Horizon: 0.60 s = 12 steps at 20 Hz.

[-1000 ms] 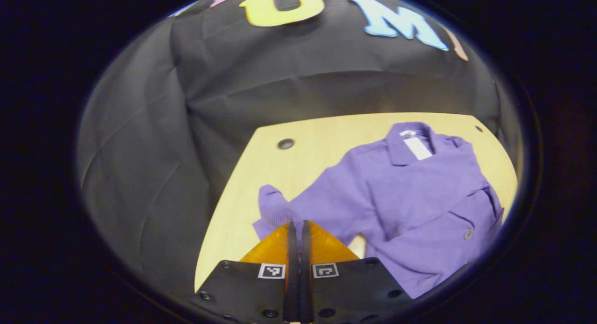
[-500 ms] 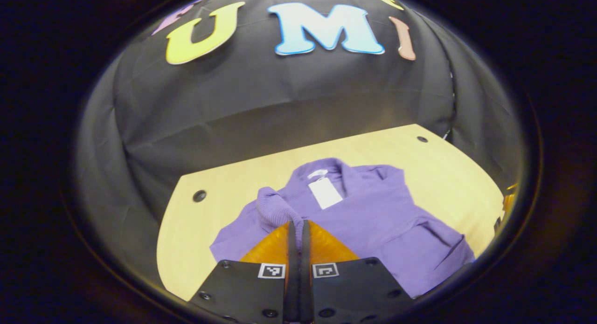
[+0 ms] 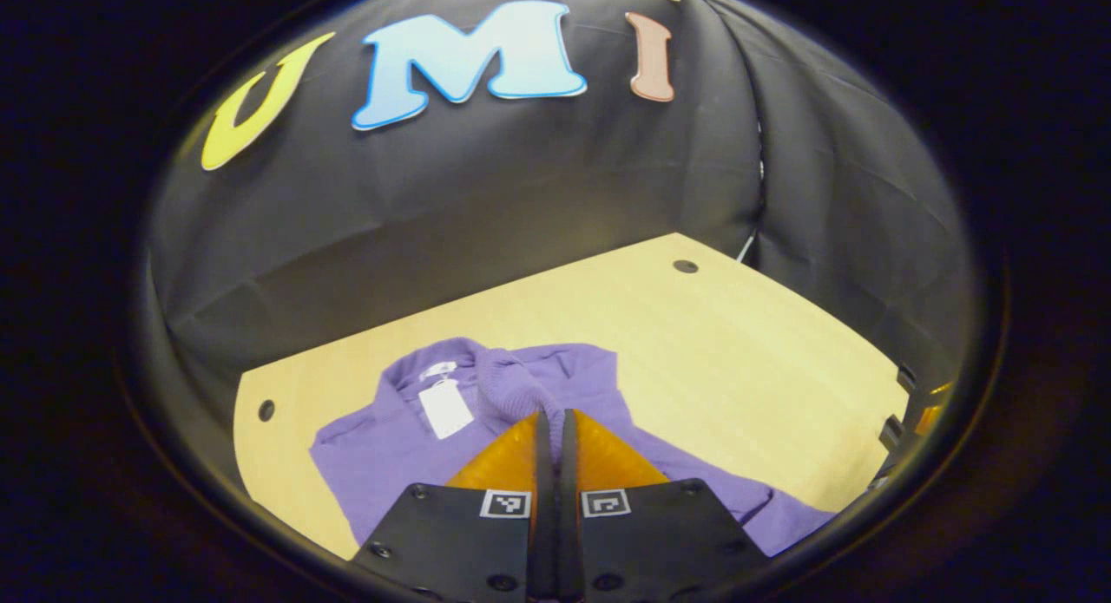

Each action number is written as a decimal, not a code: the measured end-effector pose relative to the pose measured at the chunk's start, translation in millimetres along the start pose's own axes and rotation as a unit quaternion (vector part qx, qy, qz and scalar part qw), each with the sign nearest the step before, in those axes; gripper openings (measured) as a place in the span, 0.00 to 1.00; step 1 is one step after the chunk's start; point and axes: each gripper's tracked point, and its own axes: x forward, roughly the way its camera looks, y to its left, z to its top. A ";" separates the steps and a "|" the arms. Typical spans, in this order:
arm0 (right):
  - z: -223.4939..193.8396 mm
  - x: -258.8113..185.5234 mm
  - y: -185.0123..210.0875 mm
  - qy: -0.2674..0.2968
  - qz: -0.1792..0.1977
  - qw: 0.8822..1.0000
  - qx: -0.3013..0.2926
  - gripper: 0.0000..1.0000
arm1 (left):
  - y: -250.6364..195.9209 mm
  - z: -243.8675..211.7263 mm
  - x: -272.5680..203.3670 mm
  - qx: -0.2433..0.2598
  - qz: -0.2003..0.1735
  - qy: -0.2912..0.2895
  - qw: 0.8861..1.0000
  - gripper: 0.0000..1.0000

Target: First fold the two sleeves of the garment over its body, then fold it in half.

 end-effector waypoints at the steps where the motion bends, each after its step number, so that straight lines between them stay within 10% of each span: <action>1: -3.2 -3.4 -9.5 0.000 -0.010 1.000 0.008 0.50 | -10.1 -0.5 8.3 0.006 -0.004 0.004 1.000 0.07; 7: -20.1 -19.9 -53.0 0.005 -0.051 0.998 0.043 0.50 | -36.2 -23.1 41.4 0.030 -0.003 0.041 0.999 0.07; 12: -21.5 -18.7 -61.8 0.012 -0.048 0.998 0.039 0.46 | -52.2 -42.3 41.2 0.006 -0.036 0.068 0.997 0.25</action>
